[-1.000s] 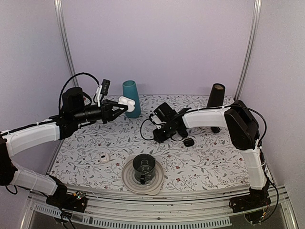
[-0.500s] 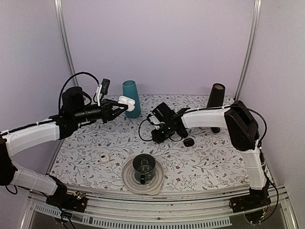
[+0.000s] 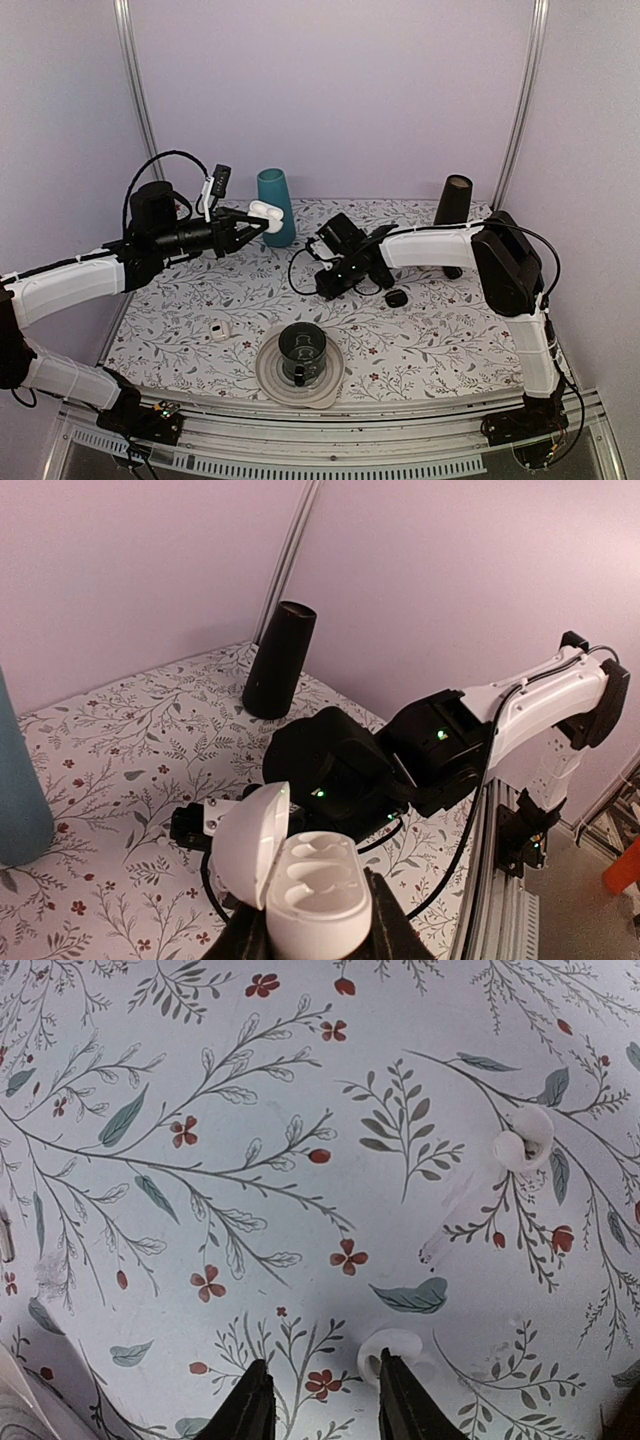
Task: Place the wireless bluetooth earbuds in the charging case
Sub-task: Adjust the right earbud at the center of the board, then pick up the right earbud from the center of the board.
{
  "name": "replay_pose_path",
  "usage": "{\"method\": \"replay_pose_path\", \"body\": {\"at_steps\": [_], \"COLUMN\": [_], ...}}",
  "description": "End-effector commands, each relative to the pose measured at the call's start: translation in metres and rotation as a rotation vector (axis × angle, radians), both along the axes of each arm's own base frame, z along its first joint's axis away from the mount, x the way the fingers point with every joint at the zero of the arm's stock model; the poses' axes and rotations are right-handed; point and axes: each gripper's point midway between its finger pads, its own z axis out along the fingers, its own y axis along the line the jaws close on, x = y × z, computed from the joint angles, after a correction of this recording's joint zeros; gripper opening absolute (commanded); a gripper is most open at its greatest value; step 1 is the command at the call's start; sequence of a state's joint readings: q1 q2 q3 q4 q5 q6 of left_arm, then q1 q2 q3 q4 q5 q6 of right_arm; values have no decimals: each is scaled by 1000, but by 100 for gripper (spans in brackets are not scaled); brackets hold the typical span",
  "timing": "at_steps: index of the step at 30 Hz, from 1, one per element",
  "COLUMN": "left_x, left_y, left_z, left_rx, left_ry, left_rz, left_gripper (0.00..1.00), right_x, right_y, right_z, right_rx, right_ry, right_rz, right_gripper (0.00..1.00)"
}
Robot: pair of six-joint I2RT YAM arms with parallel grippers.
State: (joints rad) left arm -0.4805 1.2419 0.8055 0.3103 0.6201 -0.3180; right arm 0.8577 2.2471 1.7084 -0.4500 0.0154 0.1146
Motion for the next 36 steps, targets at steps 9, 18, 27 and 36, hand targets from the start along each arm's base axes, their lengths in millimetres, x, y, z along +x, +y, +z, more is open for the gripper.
{"method": "replay_pose_path", "body": {"at_steps": [9, 18, 27, 36], "left_x": [3, 3, 2, 3], "left_y": [3, 3, 3, 3], "left_z": [14, 14, 14, 16], "left_rx": [-8, -8, -8, -8], "left_ry": [-39, -40, -39, -40], "left_rz": [4, 4, 5, 5], "left_gripper": [0, 0, 0, 0], "right_x": [-4, 2, 2, 15], "right_y": [7, -1, -9, -22], "right_z": [-2, -15, -28, -24], "right_rx": [15, 6, -11, -7], "right_ry": [20, 46, 69, 48], "right_rz": [11, -7, -33, -82], "right_gripper": [35, 35, 35, 34]}}
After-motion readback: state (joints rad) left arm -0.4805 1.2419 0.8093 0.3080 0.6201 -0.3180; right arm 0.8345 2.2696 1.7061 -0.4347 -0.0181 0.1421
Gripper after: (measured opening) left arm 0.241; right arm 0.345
